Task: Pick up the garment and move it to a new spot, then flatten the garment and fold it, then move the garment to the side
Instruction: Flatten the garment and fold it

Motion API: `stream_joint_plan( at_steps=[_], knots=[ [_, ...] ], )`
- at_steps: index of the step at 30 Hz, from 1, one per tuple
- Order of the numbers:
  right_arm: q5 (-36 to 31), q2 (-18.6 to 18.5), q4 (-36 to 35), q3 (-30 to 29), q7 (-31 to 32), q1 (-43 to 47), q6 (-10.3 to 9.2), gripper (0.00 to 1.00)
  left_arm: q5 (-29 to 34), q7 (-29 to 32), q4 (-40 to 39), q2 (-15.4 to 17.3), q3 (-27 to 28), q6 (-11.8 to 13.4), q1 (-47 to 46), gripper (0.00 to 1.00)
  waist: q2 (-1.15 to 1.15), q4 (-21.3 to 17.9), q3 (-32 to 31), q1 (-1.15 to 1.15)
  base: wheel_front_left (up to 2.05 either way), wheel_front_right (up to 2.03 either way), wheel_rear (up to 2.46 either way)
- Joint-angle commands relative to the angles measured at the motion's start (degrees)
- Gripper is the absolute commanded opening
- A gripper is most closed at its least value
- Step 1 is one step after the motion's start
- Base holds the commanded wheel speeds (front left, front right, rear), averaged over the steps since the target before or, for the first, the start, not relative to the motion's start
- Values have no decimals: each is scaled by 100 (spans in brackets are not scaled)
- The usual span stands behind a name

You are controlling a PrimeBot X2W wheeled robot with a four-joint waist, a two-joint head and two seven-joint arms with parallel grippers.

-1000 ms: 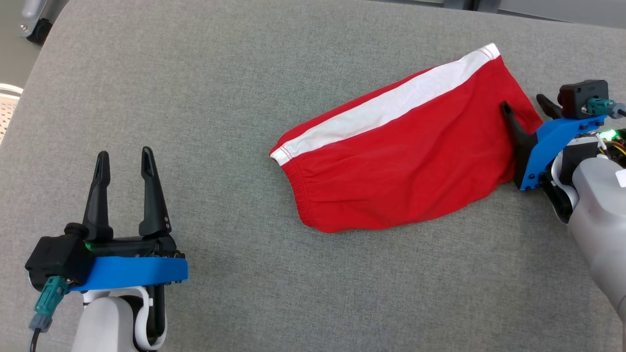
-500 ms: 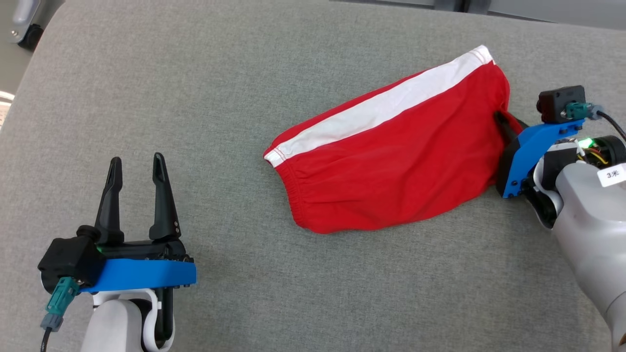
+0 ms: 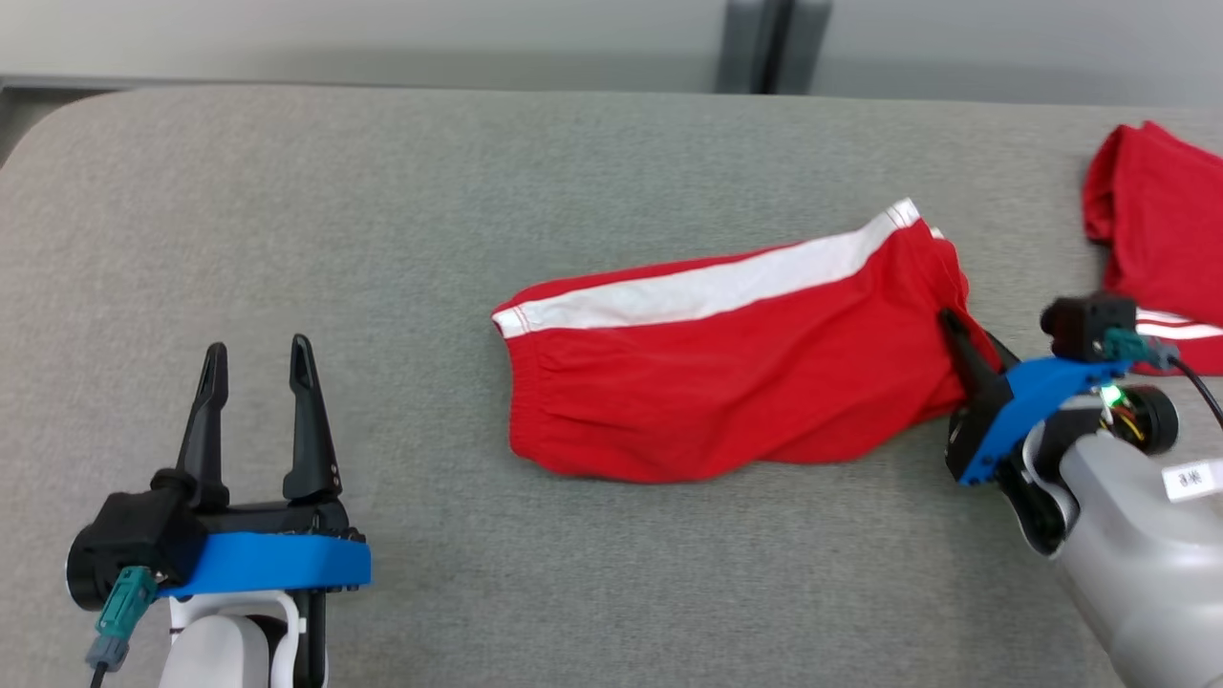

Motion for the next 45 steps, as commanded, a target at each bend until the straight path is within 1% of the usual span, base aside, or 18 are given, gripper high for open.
stream_joint_plan(
  at_steps=[1,6,11,13,18,21,23,25,30,37,45],
  knots=[
    [70,-79,-71,-30,-47,191,0,0,38,-25,-5,-4,32,-37,72,100,0,-191,-167,0,0,0,0],
    [341,-334,-374,-280,-87,737,0,0,129,-25,-28,-2,95,-49,152,100,0,-376,-235,0,0,0,0],
    [328,-537,-602,-624,-86,1090,0,0,160,-25,-71,-2,143,-56,158,100,0,-434,-219,0,0,0,0],
    [265,-540,-656,-709,-87,1143,0,0,161,-25,-97,-3,162,-53,181,100,0,-454,-215,0,0,0,0],
    [107,-385,-869,-922,-88,1121,0,0,192,-25,-60,-2,166,-55,180,100,0,-456,-259,0,0,0,0],
    [-163,-366,-1095,-1030,-88,1069,0,0,168,-25,-40,-4,134,-56,178,100,0,-426,-321,0,0,0,0],
    [-236,-308,-1183,-1068,-87,1065,0,0,163,-25,-43,-4,139,-56,191,100,0,-429,-338,0,0,0,0],
    [-450,-152,-1518,-1140,-87,1074,0,0,155,-25,-54,-2,133,-57,234,100,0,-419,-377,0,0,0,0],
    [-663,128,-2068,-1170,-87,1143,0,0,126,-25,-71,-3,138,-57,252,100,0,-384,-420,0,0,0,0],
    [-842,529,-2629,-818,-20,1208,0,0,90,-25,-74,-4,101,-58,291,100,0,-300,-471,0,0,0,0],
    [-840,894,-2925,-533,182,1343,0,0,48,-25,-103,-3,40,-58,283,100,0,-166,-428,0,0,0,0]
  ],
)
